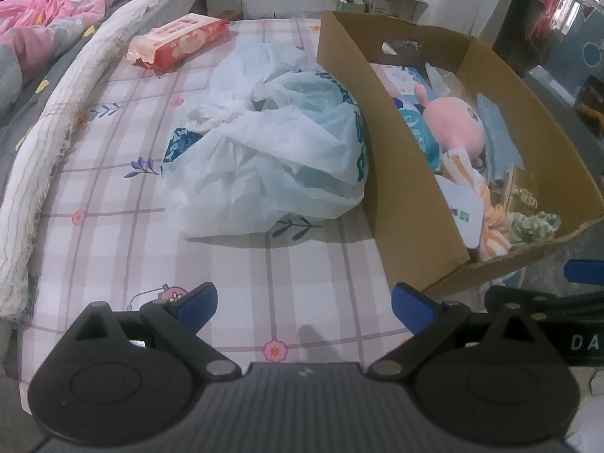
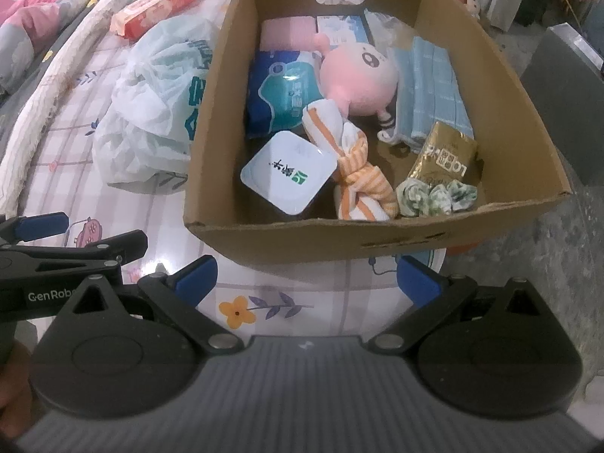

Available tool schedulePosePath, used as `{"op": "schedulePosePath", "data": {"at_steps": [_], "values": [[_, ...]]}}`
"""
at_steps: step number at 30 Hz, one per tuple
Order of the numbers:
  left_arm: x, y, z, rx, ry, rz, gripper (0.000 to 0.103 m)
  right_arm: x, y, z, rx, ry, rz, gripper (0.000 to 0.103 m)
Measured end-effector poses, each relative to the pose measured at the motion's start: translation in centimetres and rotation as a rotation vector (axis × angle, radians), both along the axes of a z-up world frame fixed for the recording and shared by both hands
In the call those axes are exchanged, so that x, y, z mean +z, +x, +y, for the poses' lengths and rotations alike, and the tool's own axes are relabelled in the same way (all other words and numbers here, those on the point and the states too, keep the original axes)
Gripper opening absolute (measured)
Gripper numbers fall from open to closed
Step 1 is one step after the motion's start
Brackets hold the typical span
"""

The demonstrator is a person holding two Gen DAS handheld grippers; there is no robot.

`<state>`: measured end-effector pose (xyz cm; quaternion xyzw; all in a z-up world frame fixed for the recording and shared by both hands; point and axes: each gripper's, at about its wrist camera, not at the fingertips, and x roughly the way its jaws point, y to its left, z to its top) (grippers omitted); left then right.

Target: Organize soft objects

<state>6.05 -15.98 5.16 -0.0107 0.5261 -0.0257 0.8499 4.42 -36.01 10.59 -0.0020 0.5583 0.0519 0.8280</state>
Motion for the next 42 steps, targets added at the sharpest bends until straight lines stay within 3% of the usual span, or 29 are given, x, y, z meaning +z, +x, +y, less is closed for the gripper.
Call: {"op": "schedulePosePath", "data": {"at_steps": [42], "values": [[0.76,0.52,0.56,0.019,-0.009,-0.019,0.099,0.83,0.92,0.39,0.017,-0.006,-0.02,0.102]]}}
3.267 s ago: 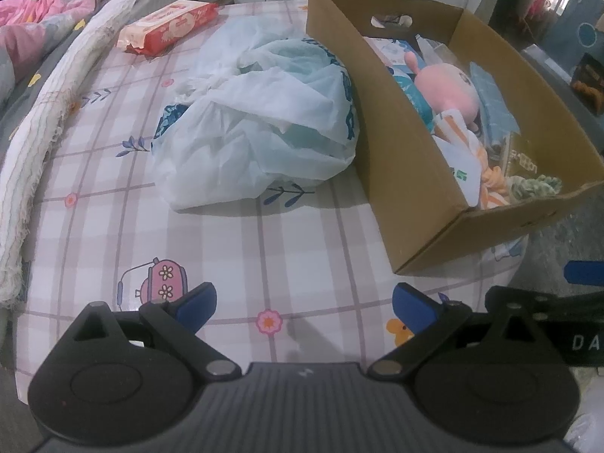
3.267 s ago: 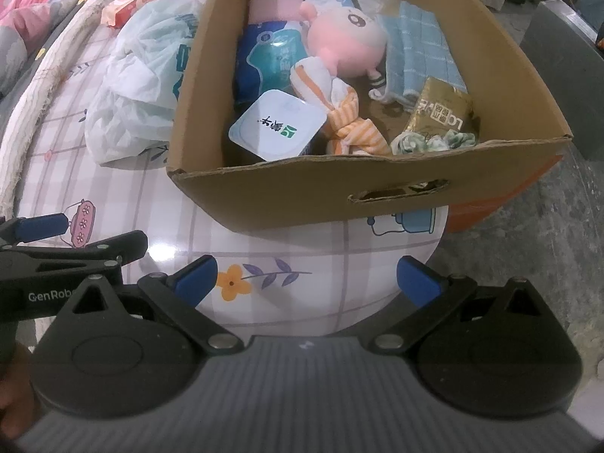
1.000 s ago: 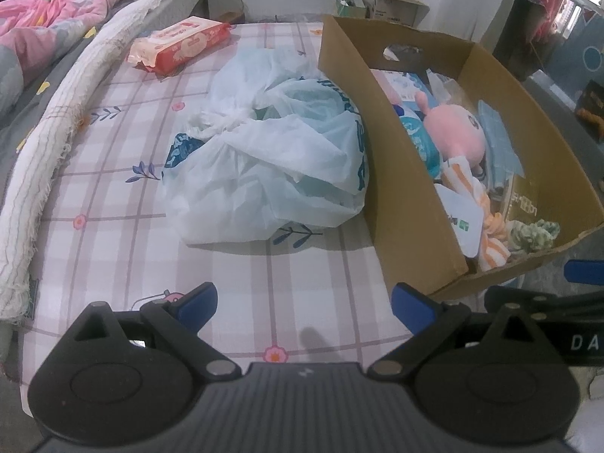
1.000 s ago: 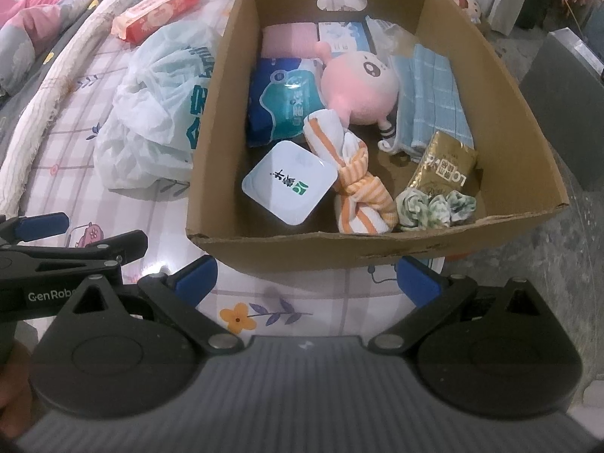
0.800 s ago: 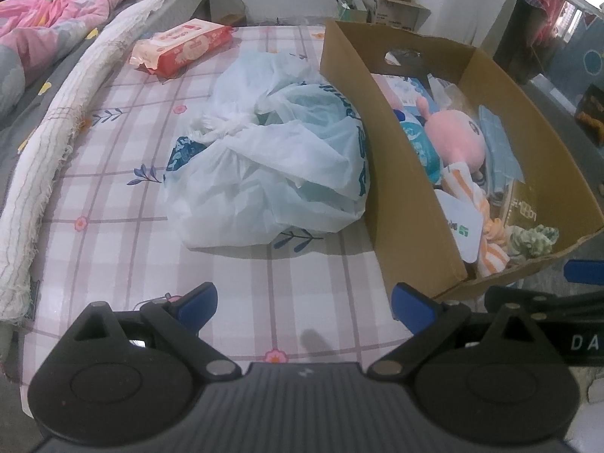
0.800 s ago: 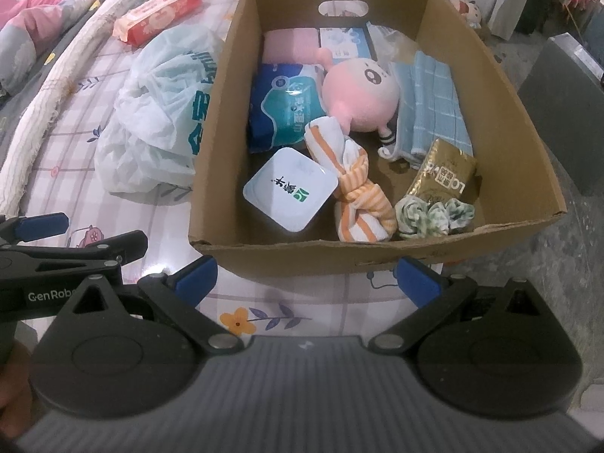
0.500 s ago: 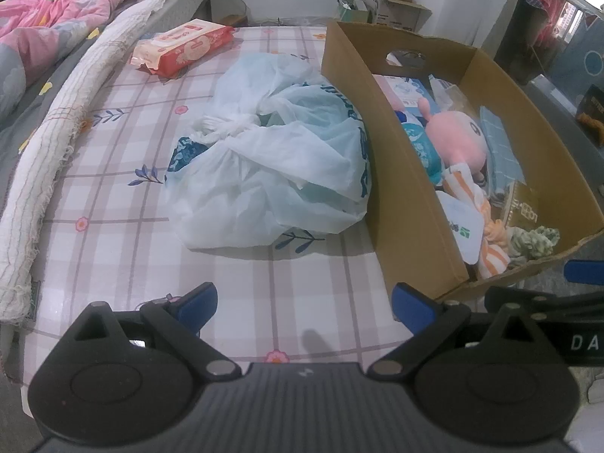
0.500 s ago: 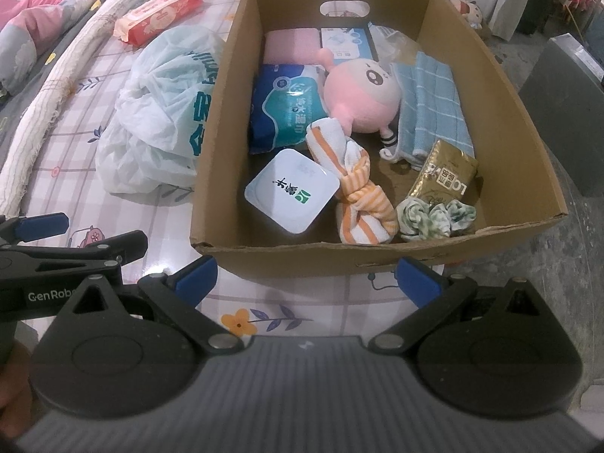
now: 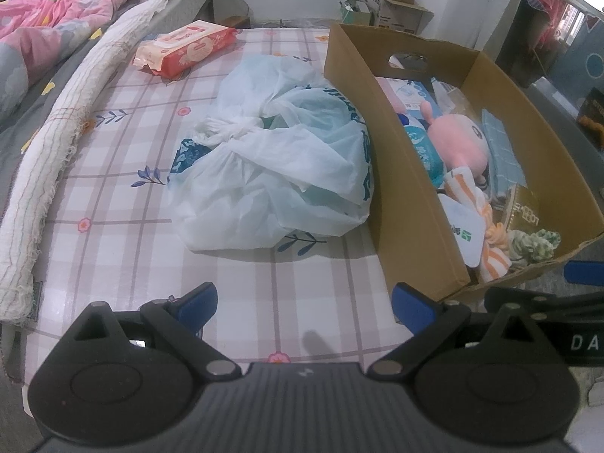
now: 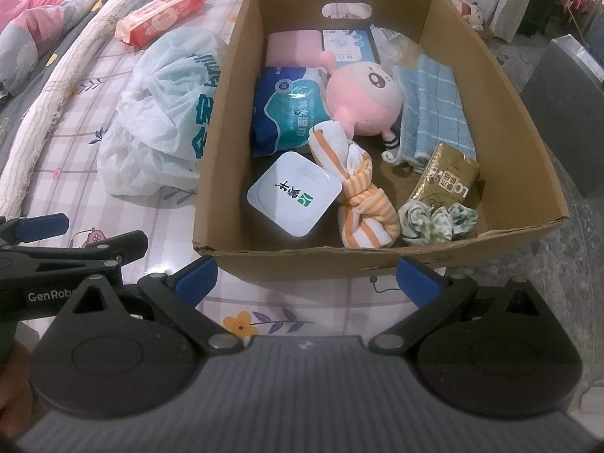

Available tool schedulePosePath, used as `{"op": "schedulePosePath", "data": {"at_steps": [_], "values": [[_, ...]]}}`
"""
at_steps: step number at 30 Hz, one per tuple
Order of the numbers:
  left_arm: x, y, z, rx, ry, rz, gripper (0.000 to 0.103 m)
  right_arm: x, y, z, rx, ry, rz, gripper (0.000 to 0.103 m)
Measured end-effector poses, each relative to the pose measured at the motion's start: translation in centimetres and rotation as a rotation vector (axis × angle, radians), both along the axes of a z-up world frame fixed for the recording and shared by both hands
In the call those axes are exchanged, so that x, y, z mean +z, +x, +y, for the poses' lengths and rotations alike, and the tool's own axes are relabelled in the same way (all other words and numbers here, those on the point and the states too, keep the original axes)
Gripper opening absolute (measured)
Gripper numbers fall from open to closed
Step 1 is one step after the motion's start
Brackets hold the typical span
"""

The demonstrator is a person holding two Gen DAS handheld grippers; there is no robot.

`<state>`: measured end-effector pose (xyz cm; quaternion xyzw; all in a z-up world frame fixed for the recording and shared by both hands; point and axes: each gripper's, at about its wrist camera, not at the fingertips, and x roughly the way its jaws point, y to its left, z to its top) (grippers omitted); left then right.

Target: Organize soft objects

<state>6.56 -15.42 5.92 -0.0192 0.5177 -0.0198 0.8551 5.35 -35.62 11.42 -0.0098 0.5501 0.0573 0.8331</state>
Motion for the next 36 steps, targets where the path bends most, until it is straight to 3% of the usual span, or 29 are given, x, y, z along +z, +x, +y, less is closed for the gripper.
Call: {"op": "schedulePosePath", "data": {"at_steps": [36], "values": [[0.07,-0.19,-0.12,0.003,0.003,-0.001,0.099,0.01,-0.01,0.03,-0.001,0.002,0.002,0.102]]}}
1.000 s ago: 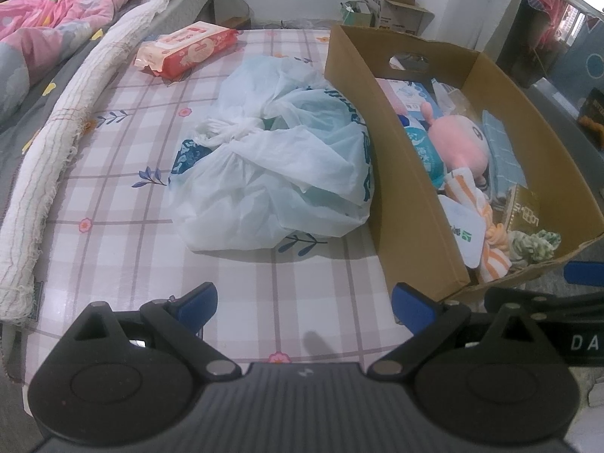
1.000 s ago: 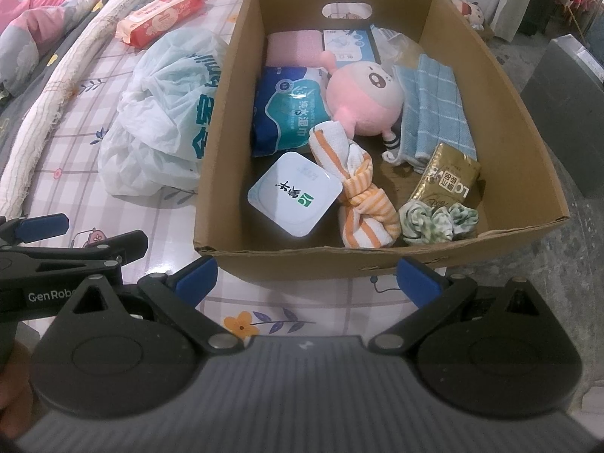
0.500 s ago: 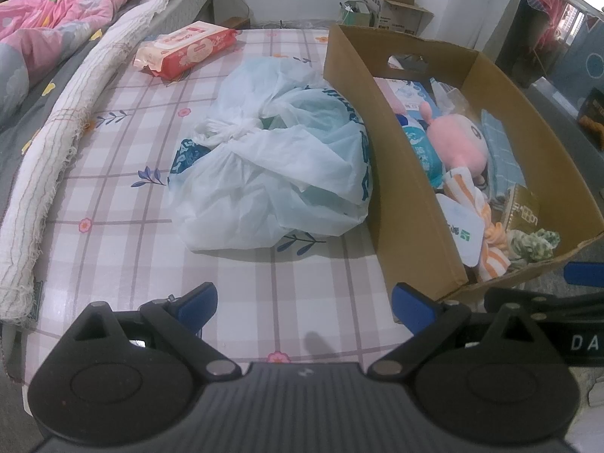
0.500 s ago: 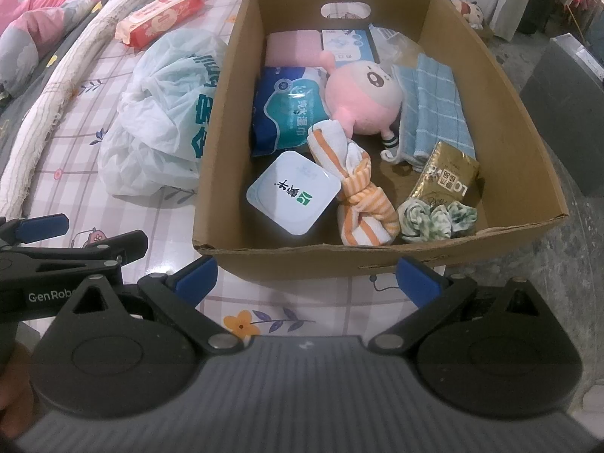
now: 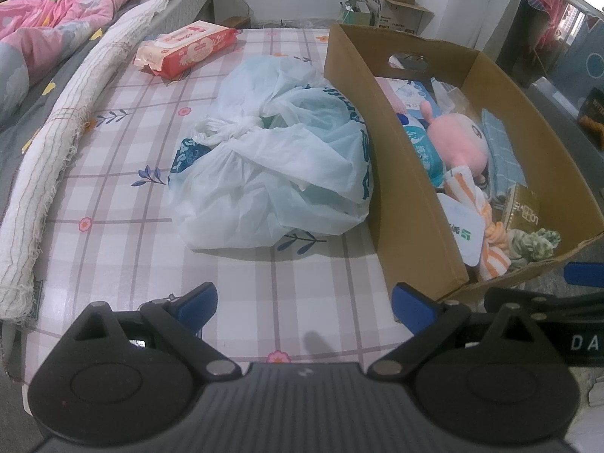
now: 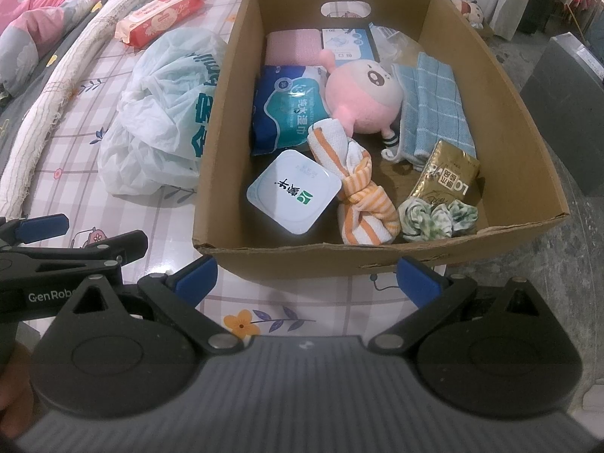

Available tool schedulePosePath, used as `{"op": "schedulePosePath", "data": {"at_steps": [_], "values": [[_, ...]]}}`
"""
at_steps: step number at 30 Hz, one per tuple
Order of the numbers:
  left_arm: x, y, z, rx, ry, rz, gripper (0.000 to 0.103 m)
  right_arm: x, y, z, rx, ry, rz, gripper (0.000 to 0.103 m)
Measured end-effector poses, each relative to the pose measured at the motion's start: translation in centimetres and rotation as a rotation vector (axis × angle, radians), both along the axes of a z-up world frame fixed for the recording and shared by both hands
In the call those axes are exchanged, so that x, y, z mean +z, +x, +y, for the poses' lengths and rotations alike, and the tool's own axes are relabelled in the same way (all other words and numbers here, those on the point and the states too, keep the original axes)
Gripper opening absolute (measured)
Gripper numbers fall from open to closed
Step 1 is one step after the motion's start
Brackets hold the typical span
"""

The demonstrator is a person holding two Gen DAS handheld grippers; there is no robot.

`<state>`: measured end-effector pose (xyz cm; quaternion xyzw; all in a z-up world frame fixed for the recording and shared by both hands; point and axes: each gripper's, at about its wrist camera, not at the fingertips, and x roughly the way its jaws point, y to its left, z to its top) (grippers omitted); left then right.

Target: Organize soft objects

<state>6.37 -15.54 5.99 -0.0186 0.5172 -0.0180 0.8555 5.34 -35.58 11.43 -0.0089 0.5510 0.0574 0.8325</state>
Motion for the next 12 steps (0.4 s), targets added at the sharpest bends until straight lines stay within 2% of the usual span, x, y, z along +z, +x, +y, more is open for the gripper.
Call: {"op": "schedulePosePath", "data": {"at_steps": [12], "values": [[-0.03,-0.1,-0.04,0.0,0.0,-0.002,0.099,-0.05,-0.04,-0.03,0.0,0.002,0.0,0.102]]}}
